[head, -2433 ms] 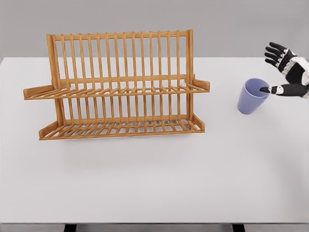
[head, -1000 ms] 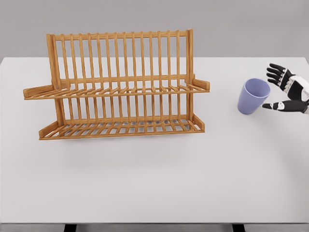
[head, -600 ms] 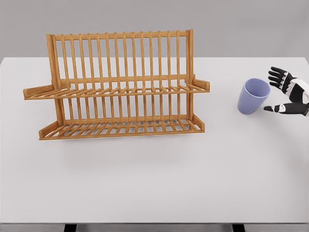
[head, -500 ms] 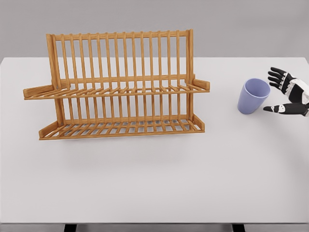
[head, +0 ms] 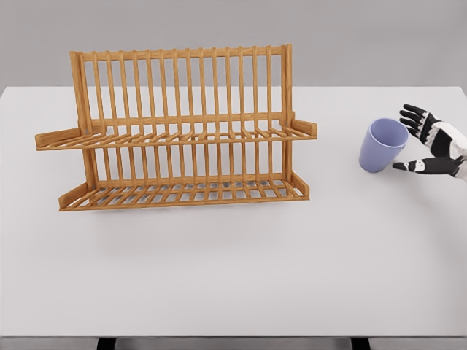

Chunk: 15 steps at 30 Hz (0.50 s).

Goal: Right arm put cup on second shelf

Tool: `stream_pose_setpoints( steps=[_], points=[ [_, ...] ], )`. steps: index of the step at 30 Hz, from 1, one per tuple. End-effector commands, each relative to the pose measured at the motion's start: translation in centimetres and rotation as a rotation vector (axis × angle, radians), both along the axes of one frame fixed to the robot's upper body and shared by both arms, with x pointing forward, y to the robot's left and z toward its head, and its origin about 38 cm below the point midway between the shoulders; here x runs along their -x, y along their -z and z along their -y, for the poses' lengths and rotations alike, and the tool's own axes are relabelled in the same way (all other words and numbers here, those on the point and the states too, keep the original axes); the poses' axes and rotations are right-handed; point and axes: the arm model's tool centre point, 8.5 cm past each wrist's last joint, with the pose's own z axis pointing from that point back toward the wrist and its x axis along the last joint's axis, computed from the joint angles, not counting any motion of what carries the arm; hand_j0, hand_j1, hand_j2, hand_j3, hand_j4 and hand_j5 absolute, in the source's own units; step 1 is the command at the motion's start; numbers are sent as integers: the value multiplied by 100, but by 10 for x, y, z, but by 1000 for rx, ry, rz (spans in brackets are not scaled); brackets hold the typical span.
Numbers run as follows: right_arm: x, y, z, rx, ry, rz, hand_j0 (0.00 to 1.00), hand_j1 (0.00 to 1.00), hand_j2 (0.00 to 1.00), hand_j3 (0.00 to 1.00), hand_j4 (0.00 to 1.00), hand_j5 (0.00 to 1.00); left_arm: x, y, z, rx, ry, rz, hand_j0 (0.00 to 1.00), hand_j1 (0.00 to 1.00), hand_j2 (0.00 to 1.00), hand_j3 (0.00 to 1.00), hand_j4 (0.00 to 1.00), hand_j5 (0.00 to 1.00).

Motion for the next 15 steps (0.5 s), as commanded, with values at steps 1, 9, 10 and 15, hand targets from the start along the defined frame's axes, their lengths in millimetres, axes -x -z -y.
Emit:
stream_pose_setpoints(
  steps=[1, 9, 10, 15],
  points=[
    [0, 0, -1, -8, 0, 2, 100, 100, 100, 100, 100, 100, 0, 0, 0, -1, 0, 0, 100, 100, 100, 100, 100, 100],
    [-3, 2, -9, -18, -10, 4, 100, 100, 100, 100, 100, 100, 0, 0, 0, -1, 0, 0, 100, 100, 100, 100, 100, 100],
    [-4, 3, -10, -19, -12, 3, 100, 100, 100, 100, 100, 100, 0, 0, 0, -1, 0, 0, 100, 100, 100, 100, 100, 100],
    [-4, 4, -13, -22, -14, 4, 100, 100, 100, 100, 100, 100, 0, 0, 0, -1, 0, 0, 100, 100, 100, 100, 100, 100]
  ],
)
